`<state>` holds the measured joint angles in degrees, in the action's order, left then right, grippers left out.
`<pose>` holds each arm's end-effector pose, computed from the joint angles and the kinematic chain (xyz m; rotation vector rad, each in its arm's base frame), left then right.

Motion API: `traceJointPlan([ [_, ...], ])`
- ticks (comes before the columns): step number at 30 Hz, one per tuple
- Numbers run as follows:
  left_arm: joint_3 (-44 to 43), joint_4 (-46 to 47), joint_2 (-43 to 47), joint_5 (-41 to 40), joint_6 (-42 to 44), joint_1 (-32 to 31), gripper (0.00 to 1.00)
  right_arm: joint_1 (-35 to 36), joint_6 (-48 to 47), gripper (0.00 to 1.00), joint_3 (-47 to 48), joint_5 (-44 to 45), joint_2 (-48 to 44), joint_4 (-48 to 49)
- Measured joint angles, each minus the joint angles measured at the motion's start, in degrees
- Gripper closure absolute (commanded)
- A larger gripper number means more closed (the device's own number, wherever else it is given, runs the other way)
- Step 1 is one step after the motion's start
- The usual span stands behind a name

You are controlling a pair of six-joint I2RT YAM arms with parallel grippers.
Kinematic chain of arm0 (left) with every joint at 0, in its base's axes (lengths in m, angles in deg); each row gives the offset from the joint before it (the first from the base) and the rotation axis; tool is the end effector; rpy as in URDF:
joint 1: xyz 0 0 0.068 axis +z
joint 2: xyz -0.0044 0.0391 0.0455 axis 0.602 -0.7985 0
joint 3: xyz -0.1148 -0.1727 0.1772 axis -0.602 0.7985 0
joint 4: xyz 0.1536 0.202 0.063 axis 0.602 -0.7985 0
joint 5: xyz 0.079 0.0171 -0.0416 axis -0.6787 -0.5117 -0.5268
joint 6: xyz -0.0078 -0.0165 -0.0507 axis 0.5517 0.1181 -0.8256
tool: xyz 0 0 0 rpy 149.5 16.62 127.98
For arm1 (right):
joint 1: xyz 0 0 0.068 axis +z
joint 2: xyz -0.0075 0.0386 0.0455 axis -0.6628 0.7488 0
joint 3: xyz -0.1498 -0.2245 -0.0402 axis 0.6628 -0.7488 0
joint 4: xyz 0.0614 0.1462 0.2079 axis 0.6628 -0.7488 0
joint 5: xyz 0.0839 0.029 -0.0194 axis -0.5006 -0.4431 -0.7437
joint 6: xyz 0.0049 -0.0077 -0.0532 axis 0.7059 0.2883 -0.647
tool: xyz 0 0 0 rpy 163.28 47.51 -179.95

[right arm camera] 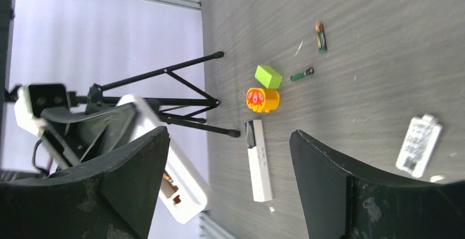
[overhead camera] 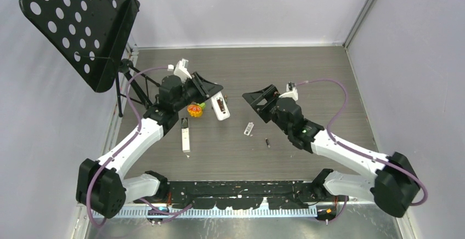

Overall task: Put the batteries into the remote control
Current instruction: Load the battery into the remote control.

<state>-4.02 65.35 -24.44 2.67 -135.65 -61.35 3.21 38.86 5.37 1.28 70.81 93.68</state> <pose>0.2431 -0.1210 0.3047 -0.3046 1.9517 -1.2106 0.1845 0.1688 0.2774 0.5729 1.8641 1.1025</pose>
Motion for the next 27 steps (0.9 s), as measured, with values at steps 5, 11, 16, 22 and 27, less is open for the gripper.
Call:
traceJointPlan([
  [5,-2.4,0.2,-1.0,-2.0,-0.1,0.1,1.0,-1.4,14.3,0.19,-0.8,-5.9,8.0,5.6],
  [11,-2.8,0.2,-2.3,-3.9,-0.5,0.1,1.0,-1.3,25.1,0.19,-0.9,-9.0,13.4,16.8],
  [16,-2.8,0.7,-3.0,-4.9,-2.2,0.1,1.0,-1.3,30.4,0.19,-0.7,-11.3,18.8,26.4],
  [22,-2.8,2.0,-4.1,-4.9,-3.3,0.1,1.0,-0.4,33.3,0.16,-0.2,-14.1,23.2,29.8],
  [27,-2.8,3.1,-5.3,-4.9,-3.3,0.1,1.0,-0.2,34.1,0.15,-0.2,-14.9,23.6,32.9],
])
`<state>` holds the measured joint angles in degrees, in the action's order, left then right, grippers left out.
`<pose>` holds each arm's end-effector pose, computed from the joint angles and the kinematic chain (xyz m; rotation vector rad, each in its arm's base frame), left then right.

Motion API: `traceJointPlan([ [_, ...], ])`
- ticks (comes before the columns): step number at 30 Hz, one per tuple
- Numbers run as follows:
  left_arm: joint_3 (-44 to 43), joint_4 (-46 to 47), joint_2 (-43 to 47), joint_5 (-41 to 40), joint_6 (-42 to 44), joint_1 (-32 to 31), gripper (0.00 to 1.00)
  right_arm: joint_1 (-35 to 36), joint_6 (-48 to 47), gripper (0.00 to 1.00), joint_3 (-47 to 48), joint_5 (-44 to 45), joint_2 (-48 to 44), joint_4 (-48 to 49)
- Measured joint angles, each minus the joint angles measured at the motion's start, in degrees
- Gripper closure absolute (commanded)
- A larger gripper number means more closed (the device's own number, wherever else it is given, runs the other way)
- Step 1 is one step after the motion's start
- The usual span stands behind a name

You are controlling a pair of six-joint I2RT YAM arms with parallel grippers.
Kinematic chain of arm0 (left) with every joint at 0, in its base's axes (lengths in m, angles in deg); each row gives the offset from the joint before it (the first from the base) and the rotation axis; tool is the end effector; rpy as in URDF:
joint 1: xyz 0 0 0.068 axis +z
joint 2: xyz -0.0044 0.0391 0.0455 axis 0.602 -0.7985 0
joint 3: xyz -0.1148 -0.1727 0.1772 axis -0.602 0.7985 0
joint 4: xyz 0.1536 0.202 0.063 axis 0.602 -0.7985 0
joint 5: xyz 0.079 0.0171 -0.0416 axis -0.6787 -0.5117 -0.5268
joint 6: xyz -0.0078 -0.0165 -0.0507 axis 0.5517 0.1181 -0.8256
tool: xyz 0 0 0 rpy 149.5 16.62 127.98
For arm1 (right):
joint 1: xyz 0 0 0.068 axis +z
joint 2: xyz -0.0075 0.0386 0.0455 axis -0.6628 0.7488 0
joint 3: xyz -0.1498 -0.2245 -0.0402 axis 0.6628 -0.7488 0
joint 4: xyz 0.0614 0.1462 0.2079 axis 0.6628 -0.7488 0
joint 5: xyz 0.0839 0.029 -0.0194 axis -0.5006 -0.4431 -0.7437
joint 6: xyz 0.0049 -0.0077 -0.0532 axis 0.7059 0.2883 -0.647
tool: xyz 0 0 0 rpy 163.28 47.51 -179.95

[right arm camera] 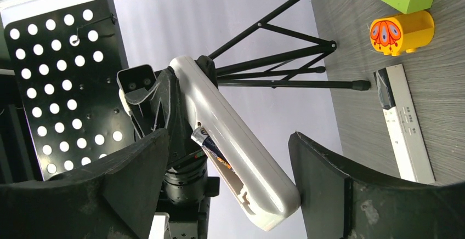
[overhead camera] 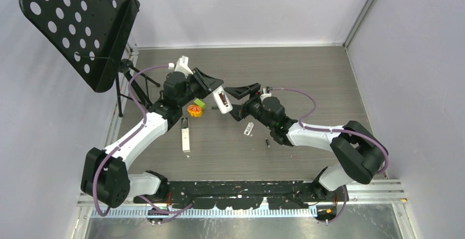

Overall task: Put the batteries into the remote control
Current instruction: Load the battery into the remote control.

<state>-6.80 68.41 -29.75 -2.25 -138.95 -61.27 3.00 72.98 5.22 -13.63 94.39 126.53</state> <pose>0.2649 -0.1272 0.3032 -0.4233 1.9132 -1.1785 0.2280 0.2232 0.2280 0.9734 1.7969 1.7934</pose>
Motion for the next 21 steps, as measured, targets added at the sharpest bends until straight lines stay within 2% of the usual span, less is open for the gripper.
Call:
traceJointPlan([
  [10,0.0,2.5,-1.3,0.6,-0.1,0.0,1.0,0.0,1.0,0.16,0.3,-0.3,1.4,2.7],
  [21,0.0,4.5,-1.9,3.1,0.3,0.0,1.0,0.1,1.9,0.2,1.8,-2.7,3.8,4.6],
])
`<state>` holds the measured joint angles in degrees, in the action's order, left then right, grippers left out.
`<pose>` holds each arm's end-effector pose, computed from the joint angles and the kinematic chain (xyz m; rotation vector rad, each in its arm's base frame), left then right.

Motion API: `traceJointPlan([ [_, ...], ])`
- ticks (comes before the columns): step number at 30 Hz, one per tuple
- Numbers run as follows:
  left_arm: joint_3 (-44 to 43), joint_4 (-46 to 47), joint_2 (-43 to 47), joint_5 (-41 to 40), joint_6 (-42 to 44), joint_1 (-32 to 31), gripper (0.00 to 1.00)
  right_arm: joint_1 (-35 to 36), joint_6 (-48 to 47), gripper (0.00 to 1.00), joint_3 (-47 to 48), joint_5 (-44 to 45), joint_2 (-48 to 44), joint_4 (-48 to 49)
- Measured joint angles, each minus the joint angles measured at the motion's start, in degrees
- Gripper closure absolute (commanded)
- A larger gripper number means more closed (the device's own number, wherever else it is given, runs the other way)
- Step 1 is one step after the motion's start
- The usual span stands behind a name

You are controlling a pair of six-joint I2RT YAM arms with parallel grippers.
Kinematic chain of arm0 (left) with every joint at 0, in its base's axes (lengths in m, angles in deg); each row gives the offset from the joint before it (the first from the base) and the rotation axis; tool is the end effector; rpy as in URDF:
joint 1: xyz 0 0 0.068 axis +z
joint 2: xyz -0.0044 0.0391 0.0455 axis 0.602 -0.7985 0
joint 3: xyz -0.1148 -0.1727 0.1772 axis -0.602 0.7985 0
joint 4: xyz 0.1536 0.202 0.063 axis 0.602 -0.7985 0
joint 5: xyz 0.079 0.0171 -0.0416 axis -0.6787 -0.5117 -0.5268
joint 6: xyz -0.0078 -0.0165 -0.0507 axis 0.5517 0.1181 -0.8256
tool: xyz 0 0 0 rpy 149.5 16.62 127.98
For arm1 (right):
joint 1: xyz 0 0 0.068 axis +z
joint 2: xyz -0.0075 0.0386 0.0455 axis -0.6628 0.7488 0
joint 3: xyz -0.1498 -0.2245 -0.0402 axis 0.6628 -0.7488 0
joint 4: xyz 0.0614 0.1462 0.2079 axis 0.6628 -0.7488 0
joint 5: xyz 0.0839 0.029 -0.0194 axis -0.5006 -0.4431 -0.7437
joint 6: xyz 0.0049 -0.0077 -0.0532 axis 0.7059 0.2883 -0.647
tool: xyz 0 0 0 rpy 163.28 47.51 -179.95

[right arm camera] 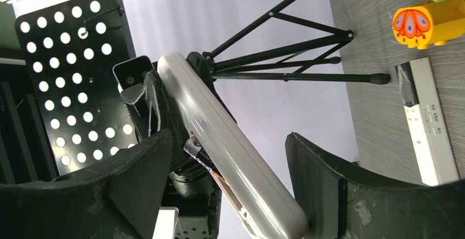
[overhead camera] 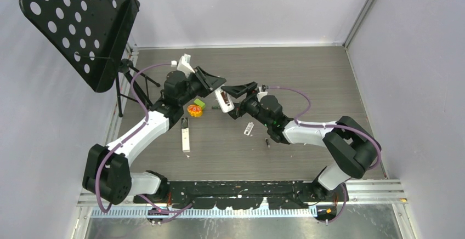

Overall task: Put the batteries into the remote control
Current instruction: Load the battery into the remote control.

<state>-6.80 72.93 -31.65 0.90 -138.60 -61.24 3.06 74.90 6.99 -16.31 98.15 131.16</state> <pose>0.2711 -0.1319 0.3025 -0.3592 1.8877 -1.2374 0.2356 0.2335 0.2266 0.9535 1.7855 1.8840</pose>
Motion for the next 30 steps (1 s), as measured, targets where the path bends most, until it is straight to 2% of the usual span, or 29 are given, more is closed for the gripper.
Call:
traceJointPlan([
  [3,0.0,0.9,0.0,0.8,0.0,0.0,1.0,0.0,0.3,0.21,0.0,-0.3,0.6,1.8],
  [15,0.2,3.7,0.0,1.9,-0.1,0.3,1.0,0.0,1.3,0.41,0.2,-1.4,2.5,5.9],
  [19,0.2,3.4,0.2,1.8,-1.0,0.4,1.0,0.0,1.2,0.5,0.2,-1.6,2.6,6.5],
  [23,0.2,2.8,1.0,1.4,-3.0,0.5,1.0,0.0,0.4,0.64,0.2,-2.0,2.6,7.8],
  [30,0.2,1.3,3.3,1.1,-4.9,0.7,1.0,0.0,-1.6,0.67,0.4,-3.4,2.6,10.7],
])
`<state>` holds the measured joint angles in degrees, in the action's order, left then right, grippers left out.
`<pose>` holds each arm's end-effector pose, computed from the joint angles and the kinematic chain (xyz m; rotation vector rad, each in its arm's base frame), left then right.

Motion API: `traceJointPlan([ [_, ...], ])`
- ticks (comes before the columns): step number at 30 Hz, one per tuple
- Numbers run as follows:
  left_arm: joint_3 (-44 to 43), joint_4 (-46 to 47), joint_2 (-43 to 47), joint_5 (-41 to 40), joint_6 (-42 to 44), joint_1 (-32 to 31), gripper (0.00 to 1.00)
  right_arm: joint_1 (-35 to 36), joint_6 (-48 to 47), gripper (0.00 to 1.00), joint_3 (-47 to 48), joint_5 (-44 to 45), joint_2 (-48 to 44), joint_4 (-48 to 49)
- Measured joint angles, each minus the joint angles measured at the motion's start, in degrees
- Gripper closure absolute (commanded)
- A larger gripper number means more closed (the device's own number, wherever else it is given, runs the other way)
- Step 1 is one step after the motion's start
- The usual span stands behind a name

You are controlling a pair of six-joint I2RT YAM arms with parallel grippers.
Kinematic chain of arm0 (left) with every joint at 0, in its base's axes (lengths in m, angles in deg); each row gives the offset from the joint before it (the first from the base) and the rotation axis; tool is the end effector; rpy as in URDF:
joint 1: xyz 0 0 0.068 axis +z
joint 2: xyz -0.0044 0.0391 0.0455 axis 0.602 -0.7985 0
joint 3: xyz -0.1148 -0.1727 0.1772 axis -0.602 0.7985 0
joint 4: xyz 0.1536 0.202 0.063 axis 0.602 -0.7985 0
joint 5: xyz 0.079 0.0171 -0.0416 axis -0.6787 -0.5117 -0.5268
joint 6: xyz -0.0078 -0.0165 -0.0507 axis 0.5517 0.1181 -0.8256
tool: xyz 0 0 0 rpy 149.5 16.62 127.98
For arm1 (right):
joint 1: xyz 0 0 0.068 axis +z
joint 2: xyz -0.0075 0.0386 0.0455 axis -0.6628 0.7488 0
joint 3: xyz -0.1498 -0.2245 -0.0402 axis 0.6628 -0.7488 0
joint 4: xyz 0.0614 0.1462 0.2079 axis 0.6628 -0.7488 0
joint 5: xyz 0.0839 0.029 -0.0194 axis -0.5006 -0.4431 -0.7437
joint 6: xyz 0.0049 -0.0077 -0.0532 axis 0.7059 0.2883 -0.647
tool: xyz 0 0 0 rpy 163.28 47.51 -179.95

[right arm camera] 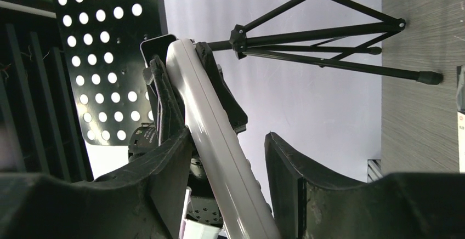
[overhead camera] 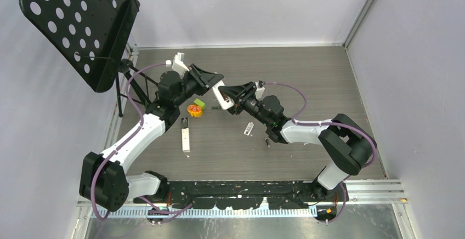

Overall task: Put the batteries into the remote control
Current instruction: Load the battery into the remote control.

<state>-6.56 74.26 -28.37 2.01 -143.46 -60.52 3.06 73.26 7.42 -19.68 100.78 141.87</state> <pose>0.2621 -0.1245 0.3193 -0.4050 1.8161 -1.3294 0.2381 0.2389 0.2350 0.7967 1.6885 2.0210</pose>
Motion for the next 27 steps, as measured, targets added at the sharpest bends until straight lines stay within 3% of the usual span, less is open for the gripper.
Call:
traceJointPlan([
  [9,0.0,-0.6,1.9,-0.2,-1.8,0.2,1.0,0.2,-2.0,0.64,-0.4,0.0,0.0,4.1],
  [15,0.0,-1.1,2.0,0.8,-2.9,0.5,1.0,0.3,-2.5,0.36,-1.2,0.3,0.7,6.7],
  [18,0.0,-1.0,2.1,1.8,-2.6,1.0,1.0,0.3,-3.6,0.27,-2.4,0.7,1.0,7.8],
  [27,2.0,-0.5,2.1,5.9,0.7,3.9,1.0,-0.3,-8.8,0.22,-6.1,0.4,1.0,11.8],
])
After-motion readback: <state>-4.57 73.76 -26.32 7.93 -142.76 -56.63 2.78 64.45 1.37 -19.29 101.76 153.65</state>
